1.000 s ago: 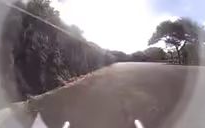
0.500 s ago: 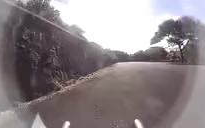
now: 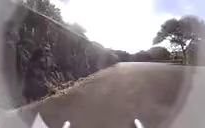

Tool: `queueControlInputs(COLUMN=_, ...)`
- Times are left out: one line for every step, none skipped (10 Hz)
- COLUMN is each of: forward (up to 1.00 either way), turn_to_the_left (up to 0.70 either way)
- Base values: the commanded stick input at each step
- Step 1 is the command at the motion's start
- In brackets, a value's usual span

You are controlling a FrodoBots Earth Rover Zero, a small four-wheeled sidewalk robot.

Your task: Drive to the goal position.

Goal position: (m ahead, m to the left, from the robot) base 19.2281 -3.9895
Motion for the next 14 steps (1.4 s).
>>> queueControlInputs(forward=0.70, turn_to_the_left=-0.26)
queueControlInputs(forward=0.70, turn_to_the_left=-0.26)
queueControlInputs(forward=0.70, turn_to_the_left=-0.26)
queueControlInputs(forward=0.70, turn_to_the_left=-0.26)
queueControlInputs(forward=0.70, turn_to_the_left=-0.26)
queueControlInputs(forward=0.70, turn_to_the_left=-0.26)
queueControlInputs(forward=0.70, turn_to_the_left=-0.26)
queueControlInputs(forward=0.70, turn_to_the_left=-0.26)
queueControlInputs(forward=0.70, turn_to_the_left=-0.26)
queueControlInputs(forward=0.70, turn_to_the_left=-0.24)
queueControlInputs(forward=0.70, turn_to_the_left=-0.24)
queueControlInputs(forward=0.70, turn_to_the_left=-0.24)
queueControlInputs(forward=0.70, turn_to_the_left=-0.24)
queueControlInputs(forward=0.70, turn_to_the_left=-0.24)
